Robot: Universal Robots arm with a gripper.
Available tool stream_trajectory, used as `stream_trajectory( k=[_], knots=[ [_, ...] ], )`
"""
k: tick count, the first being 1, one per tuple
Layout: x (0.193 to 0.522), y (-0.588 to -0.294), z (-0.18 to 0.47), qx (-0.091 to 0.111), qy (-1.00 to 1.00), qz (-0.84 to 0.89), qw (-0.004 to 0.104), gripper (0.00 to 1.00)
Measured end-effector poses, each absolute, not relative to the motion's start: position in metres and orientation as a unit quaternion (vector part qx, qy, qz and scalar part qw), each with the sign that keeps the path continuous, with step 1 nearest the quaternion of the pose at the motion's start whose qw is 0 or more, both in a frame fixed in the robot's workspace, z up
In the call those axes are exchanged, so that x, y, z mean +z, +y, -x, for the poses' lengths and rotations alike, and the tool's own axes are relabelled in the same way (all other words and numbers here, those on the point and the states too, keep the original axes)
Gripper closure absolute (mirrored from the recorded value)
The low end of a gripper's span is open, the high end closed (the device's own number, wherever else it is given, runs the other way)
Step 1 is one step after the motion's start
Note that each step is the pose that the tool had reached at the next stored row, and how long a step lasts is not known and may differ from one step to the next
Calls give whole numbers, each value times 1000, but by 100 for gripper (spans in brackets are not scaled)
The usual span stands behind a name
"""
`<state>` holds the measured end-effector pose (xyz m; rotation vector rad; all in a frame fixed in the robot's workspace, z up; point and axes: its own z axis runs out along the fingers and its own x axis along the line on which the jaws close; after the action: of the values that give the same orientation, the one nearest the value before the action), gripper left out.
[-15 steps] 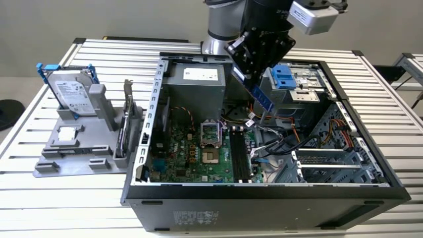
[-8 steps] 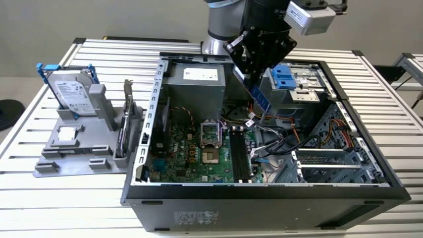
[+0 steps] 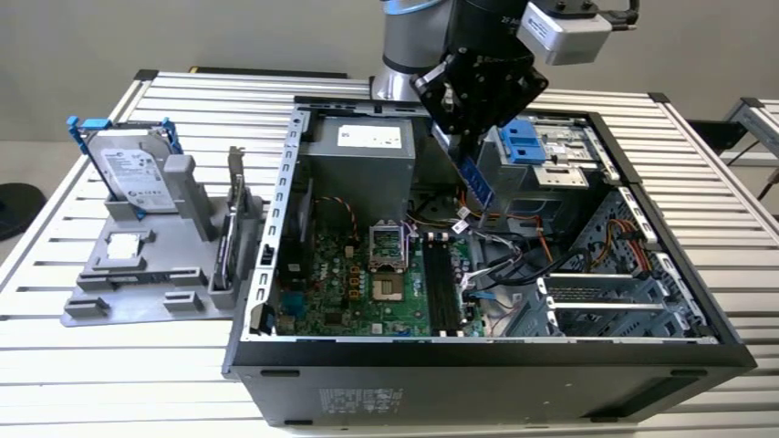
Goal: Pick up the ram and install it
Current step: 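Insert the ram into the slot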
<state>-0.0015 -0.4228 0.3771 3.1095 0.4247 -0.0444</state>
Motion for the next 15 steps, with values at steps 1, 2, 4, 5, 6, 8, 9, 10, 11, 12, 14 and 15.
stream_trajectory(
  k=[1, 2, 4, 5, 6, 8, 9, 10, 11, 12, 14, 15],
  knots=[
    [377, -423, 1, -14, 130, -991, 1, 100],
    [377, -423, 2, -15, 126, -992, 1, 100],
    [377, -423, 1, -15, 116, -993, 1, 100],
    [377, -423, 2, -15, 111, -994, 1, 100],
    [377, -423, 1, -15, 106, -994, 1, 100],
    [377, -423, 1, -16, 97, -995, 1, 100],
    [377, -423, 2, -16, 92, -996, 1, 100],
    [377, -423, 1, -16, 88, -996, 1, 100],
    [377, -423, 2, -16, 83, -996, 0, 100],
    [377, -423, 2, -16, 78, -997, 0, 100],
    [377, -423, 2, -17, 69, -998, 0, 100],
    [377, -423, 1, -17, 64, -998, 0, 100]
  ],
)
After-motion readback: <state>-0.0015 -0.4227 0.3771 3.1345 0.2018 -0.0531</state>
